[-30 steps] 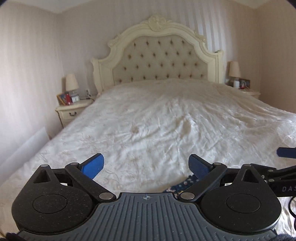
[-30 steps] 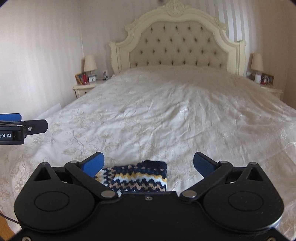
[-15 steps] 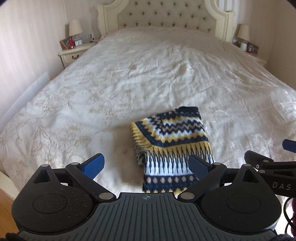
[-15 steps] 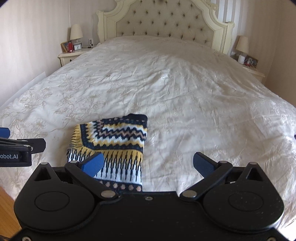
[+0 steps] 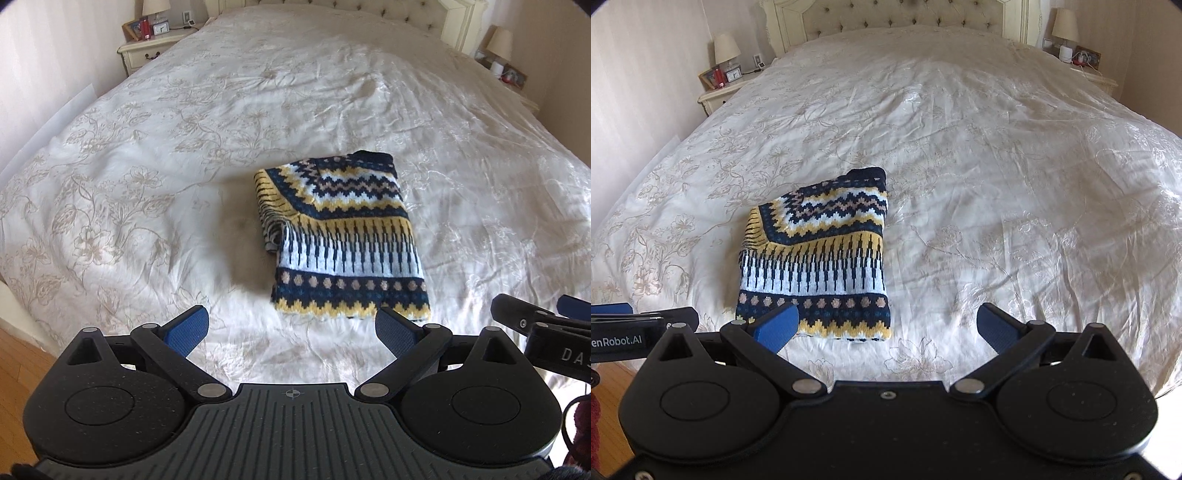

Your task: Fold small clothes

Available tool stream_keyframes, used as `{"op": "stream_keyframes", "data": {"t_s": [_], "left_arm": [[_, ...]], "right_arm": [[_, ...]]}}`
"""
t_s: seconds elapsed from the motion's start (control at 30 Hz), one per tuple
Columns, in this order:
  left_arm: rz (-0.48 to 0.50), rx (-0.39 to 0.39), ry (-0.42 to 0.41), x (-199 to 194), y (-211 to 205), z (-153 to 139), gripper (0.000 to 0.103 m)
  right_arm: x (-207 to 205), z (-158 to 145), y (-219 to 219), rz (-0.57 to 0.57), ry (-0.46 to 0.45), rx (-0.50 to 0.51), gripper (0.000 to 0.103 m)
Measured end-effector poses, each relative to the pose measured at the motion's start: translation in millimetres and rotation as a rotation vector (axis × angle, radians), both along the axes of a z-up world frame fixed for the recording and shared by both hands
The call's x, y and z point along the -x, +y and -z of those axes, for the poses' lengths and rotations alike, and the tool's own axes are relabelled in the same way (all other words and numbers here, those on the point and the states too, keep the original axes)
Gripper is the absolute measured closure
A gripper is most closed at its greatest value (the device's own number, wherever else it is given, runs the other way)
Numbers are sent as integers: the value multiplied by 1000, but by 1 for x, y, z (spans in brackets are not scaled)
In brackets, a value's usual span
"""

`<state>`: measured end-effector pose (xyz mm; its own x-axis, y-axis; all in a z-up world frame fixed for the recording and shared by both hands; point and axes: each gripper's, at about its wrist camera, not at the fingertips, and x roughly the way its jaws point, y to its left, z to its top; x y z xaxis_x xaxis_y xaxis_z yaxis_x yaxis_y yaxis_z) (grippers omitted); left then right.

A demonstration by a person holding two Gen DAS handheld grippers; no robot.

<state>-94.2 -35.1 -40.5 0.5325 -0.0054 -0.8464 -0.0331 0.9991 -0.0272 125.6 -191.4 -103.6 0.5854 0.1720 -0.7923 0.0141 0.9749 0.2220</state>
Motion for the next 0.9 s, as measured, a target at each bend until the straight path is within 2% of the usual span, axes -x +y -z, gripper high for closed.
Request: {"op": "stream_keyframes", "data": {"t_s": [0.5, 0.9], "left_arm": [[7, -10, 30, 6, 0, 2, 5], [6, -12, 68, 4, 3, 9, 5]], "right_arm": [[7, -1, -1, 12, 8, -14, 1], [4, 10, 4, 22, 73, -23, 1]]}}
